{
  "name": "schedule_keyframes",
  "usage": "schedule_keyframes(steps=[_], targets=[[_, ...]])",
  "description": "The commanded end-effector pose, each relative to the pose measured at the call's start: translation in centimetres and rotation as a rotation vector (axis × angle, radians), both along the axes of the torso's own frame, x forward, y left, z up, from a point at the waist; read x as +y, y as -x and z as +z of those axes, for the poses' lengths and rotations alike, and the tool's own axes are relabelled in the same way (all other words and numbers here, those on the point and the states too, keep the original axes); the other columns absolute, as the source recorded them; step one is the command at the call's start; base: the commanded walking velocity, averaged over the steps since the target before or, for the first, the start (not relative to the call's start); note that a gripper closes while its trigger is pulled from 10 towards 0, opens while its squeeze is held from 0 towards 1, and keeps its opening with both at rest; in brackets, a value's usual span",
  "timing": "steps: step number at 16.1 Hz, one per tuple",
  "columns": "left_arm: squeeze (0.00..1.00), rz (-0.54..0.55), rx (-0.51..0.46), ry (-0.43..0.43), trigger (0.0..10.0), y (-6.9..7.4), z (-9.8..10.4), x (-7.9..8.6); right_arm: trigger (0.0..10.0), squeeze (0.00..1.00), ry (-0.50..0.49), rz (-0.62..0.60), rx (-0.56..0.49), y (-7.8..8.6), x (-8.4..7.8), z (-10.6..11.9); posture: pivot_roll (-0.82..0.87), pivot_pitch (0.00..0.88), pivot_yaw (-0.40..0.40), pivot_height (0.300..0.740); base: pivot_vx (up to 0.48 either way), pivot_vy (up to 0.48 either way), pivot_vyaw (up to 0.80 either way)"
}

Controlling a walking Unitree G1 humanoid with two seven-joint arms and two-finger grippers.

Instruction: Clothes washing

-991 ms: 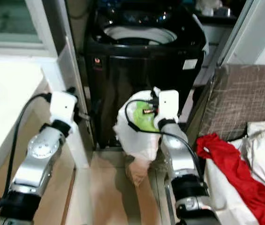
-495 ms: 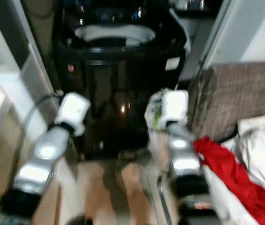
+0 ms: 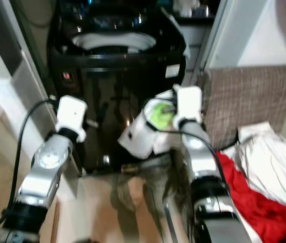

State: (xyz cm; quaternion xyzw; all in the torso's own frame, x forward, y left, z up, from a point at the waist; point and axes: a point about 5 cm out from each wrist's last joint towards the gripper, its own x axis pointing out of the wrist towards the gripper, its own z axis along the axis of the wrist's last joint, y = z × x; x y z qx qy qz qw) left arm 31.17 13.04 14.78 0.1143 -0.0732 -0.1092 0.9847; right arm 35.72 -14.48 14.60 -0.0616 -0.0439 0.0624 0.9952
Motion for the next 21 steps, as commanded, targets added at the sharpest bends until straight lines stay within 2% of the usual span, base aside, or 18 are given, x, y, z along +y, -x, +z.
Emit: schedule_keyframes(steps=[1,2,5,9,11,13,14,17,19,21], targets=[[0.00,0.017,-0.035,0.018,10.0,-0.1,0.7,0.1,10.0,0.00,0.011,0.015,-0.084,-0.9,-0.1,2.6,-0.05,0.000,-0.030,0.732,0.469,0.000,0.00],[0.00,0.014,-0.034,0.034,10.0,-0.1,0.7,-0.1,10.0,0.00,0.012,0.015,-0.100,-1.6,-0.5,3.7,-0.05,0.000,-0.031,0.732,0.461,0.000,0.00],[0.00,0.001,-0.036,0.035,10.0,0.0,0.9,-0.2,10.0,0.00,0.011,0.001,-0.117,-2.1,-0.9,4.4,-0.04,0.000,-0.035,0.732,0.461,0.000,0.00],[0.00,0.003,-0.046,0.056,10.0,0.0,1.1,-0.2,10.0,0.00,0.004,0.032,-0.114,-2.1,0.0,4.2,-0.04,0.000,-0.038,0.732,0.461,0.000,0.00],[0.00,0.005,-0.045,0.061,10.0,0.0,1.2,-0.2,10.0,0.00,0.008,0.049,-0.140,-2.3,0.3,5.1,-0.03,0.000,-0.038,0.732,0.454,0.000,0.00],[0.00,-0.005,-0.055,0.062,10.0,0.0,1.4,-0.4,10.0,0.00,0.029,0.069,-0.265,-2.8,0.3,9.3,-0.04,0.000,-0.039,0.732,0.452,0.000,0.00],[0.00,-0.005,-0.057,0.061,10.0,0.0,1.5,-0.4,10.0,0.00,0.032,0.067,-0.294,-3.0,0.2,10.4,-0.04,0.000,-0.040,0.732,0.450,0.000,0.00],[0.00,-0.018,-0.087,0.064,10.0,-0.2,2.4,-0.8,10.0,0.00,0.077,0.037,-0.400,-4.7,-0.6,17.3,-0.03,0.000,-0.048,0.732,0.450,0.000,0.00],[0.00,-0.017,-0.092,0.068,10.0,-0.2,2.5,-0.8,10.0,0.00,0.076,0.036,-0.396,-5.1,-0.5,18.1,-0.03,0.000,-0.053,0.732,0.450,0.000,0.00],[0.00,-0.013,-0.098,0.068,10.0,-0.1,2.6,-0.8,10.0,0.00,0.097,0.053,-0.402,-5.5,0.3,19.3,-0.01,0.000,-0.060,0.732,0.448,0.000,0.00]])
